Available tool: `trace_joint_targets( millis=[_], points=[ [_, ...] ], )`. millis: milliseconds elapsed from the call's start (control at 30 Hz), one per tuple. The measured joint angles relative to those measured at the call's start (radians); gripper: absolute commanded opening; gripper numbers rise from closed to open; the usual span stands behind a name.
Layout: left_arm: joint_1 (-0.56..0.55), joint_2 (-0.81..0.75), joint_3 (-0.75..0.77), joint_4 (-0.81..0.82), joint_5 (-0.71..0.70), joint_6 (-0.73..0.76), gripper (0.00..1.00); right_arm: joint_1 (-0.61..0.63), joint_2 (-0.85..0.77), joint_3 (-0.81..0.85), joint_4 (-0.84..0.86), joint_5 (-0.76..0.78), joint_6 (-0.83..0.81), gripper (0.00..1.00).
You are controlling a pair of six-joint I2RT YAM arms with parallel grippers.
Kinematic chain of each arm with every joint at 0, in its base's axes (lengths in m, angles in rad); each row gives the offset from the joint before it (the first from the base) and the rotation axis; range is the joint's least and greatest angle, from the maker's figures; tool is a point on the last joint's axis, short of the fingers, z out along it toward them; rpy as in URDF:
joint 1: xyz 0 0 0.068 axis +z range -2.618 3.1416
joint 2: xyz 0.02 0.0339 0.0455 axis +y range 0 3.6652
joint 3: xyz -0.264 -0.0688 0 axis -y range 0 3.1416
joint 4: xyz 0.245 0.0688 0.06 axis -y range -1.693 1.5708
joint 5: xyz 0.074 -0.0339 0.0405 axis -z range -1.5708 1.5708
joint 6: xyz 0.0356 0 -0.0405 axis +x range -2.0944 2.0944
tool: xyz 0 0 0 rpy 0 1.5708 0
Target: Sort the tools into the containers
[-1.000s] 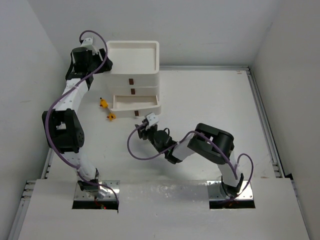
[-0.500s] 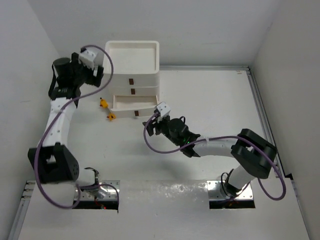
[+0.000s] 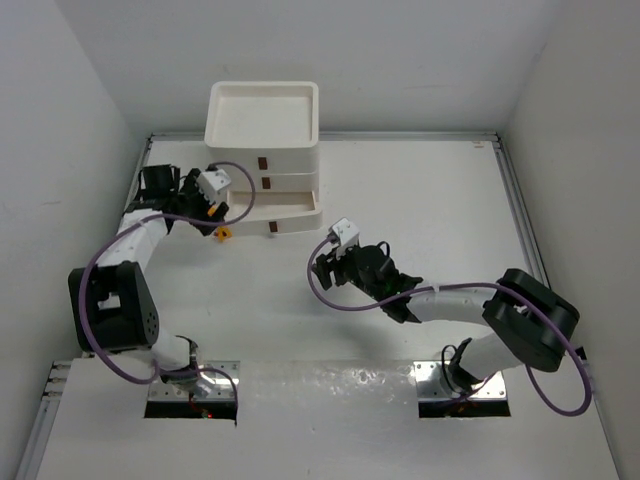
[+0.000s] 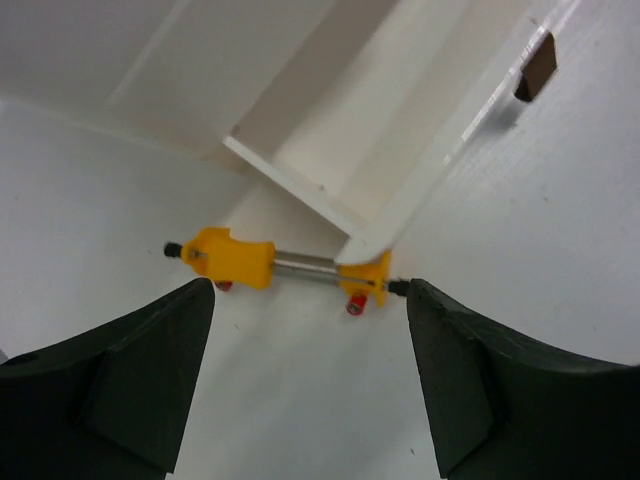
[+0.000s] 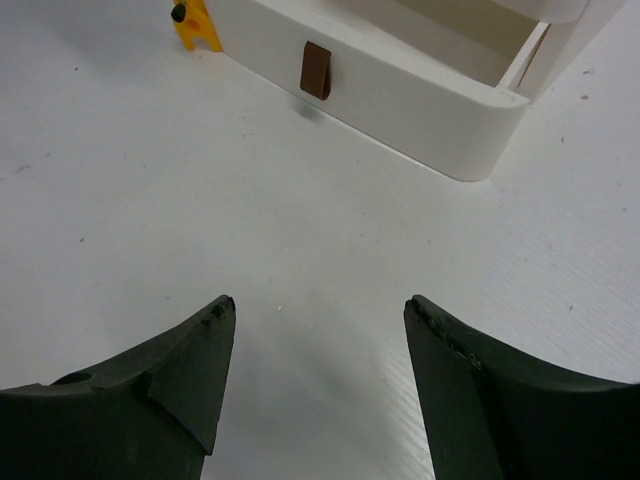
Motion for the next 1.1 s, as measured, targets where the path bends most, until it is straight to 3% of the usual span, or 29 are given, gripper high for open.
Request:
trace_joint_targets(
  millis=[67,167,333,467,900,1000,1100],
  points=[
    [-0.001,0.051,0.059,-0.017,-0.002,-0.069,0.68,0.0,-0.011,-0.011,0.005,0.003,0.01,0.67],
    [0.016,0.135,0.129,0.072,-0.076,-0.315,0.69,0.0,-0.03,-0.048,0.029,0.018,0.031,0.66],
    [0.077,0.13,-0.009,0.255,-0.245,-0.669,0.76,0.001,-0.033,-0.071,0.04,0.035,0.066,0.65],
    [0.046,0.132,-0.051,0.291,-0.34,-0.845,0.85,0.001,-0.033,-0.071,0.042,0.039,0.079,0.65],
    [-0.021,0.28,-0.046,0.407,-0.562,-1.073,0.84,0.001,-0.033,-0.078,0.056,0.052,0.117,0.64],
    [-0.021,0.32,-0.046,0.407,-0.591,-1.081,0.81,0.001,-0.033,-0.081,0.055,0.052,0.12,0.64],
    [-0.022,0.348,-0.043,0.406,-0.613,-1.083,0.7,0.001,-0.033,-0.083,0.055,0.053,0.121,0.64]
  ],
)
